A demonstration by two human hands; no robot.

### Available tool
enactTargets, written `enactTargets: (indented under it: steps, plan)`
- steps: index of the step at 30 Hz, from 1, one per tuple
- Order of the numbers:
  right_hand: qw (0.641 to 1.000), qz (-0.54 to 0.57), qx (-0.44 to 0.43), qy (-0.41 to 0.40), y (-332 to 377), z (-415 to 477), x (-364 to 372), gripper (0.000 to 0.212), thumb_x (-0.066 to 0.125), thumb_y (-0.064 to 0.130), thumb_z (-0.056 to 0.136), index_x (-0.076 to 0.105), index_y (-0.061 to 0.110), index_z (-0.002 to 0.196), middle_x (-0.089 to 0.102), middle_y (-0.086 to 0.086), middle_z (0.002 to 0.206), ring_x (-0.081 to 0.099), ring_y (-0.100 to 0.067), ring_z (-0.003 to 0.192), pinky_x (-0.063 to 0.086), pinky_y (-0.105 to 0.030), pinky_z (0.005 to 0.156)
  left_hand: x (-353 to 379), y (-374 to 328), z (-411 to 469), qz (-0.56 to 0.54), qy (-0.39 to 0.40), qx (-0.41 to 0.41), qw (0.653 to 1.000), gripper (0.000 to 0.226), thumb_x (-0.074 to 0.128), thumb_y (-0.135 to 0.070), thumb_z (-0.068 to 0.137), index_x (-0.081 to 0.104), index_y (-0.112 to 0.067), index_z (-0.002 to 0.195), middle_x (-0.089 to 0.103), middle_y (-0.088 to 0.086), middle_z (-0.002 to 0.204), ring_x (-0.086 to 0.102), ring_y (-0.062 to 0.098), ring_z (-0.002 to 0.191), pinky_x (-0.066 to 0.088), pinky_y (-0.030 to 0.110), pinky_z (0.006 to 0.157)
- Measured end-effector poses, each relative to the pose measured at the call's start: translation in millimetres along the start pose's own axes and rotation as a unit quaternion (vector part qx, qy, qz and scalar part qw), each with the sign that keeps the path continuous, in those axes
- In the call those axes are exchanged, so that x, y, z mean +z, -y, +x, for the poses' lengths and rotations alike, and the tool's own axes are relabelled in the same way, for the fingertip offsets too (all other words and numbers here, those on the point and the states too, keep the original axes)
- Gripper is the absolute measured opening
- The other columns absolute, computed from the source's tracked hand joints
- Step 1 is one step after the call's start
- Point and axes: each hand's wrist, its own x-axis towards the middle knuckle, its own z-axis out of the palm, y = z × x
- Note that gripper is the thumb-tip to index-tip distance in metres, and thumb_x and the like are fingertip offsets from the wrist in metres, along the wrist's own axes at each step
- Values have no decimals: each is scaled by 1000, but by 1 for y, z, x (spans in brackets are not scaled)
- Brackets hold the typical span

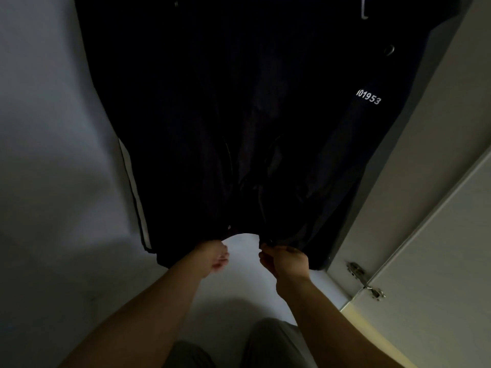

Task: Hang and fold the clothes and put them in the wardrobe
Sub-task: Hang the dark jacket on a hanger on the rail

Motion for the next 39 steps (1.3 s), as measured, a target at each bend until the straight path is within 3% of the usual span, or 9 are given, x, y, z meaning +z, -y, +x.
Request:
enactTargets:
  steps: [3, 7, 12, 17, 21, 24, 29, 34, 39]
  plan:
    - [1000, 21, 21, 10, 0, 1, 3, 22, 76, -2, 83, 71, 1, 105, 77, -11, 82, 74, -22, 66, 59, -26, 57, -7, 26, 15, -63, -26, -63, 996, 23, 61, -18, 100, 53, 1, 110, 56, 16, 88, 60, 23, 75, 52, 32, 63]
    - [998, 41, 43, 20, 1, 3, 3, 28, 79, -3, 81, 70, -1, 107, 77, -13, 82, 74, -23, 65, 59, -27, 58, -11, 40, 25, -205, -12, -40, 978, 42, 72, -27, 93, 47, -14, 124, 58, 20, 107, 68, 30, 99, 60, 32, 59]
    - [997, 55, 48, 30, 6, 5, -2, 29, 80, -1, 80, 69, 1, 106, 77, -13, 83, 75, -25, 70, 60, -28, 60, -13, 37, 39, -412, 46, 55, 908, 44, 53, -14, 103, 45, -14, 147, 52, 10, 143, 61, 27, 118, 52, 38, 92]
    - [996, 67, 55, 35, 7, 6, -4, 20, 77, -2, 82, 70, 4, 100, 77, -16, 90, 76, -27, 75, 61, -30, 64, -14, 43, 27, -436, 89, 34, 895, 29, 49, -19, 105, 58, -6, 129, 64, 14, 119, 67, 25, 98, 59, 26, 60]
    - [994, 76, 66, 34, 4, 4, -2, 19, 76, -4, 82, 71, 3, 99, 77, -15, 91, 75, -24, 72, 61, -30, 63, -10, 48, 15, -389, 79, 19, 918, 9, 67, 0, 89, 66, -6, 96, 61, 5, 85, 54, 10, 64, 49, 17, 49]
    - [994, 78, 72, 36, 1, 0, -1, 24, 76, -4, 82, 71, 0, 105, 77, -15, 92, 74, -24, 72, 61, -30, 64, -7, 52, 4, -304, 77, 1, 949, 20, 77, -2, 80, 66, -7, 96, 63, 0, 79, 40, 4, 47, 33, 16, 42]
    - [992, 87, 84, 31, -3, -10, -2, 22, 78, -4, 80, 71, 1, 100, 77, -15, 89, 74, -23, 69, 61, -29, 61, 1, 52, -18, -176, 46, 39, 982, 21, 64, -23, 98, 62, -6, 112, 69, 10, 84, 61, 16, 62, 46, 25, 51]
    - [991, 95, 81, 46, -2, -20, -4, 23, 81, 0, 78, 72, 2, 98, 77, -15, 90, 76, -25, 76, 61, -28, 61, 2, 41, -41, -211, 150, 120, 958, 14, 60, -12, 98, 65, -5, 110, 74, 15, 99, 72, 27, 89, 57, 35, 79]
    - [987, 108, 70, 94, 0, -31, -4, 29, 81, 6, 77, 73, 3, 105, 77, -15, 99, 76, -26, 88, 60, -30, 69, 0, 21, -59, -139, 91, 218, 962, 19, 74, -8, 88, 70, -2, 105, 74, 8, 89, 72, 14, 77, 55, 22, 66]
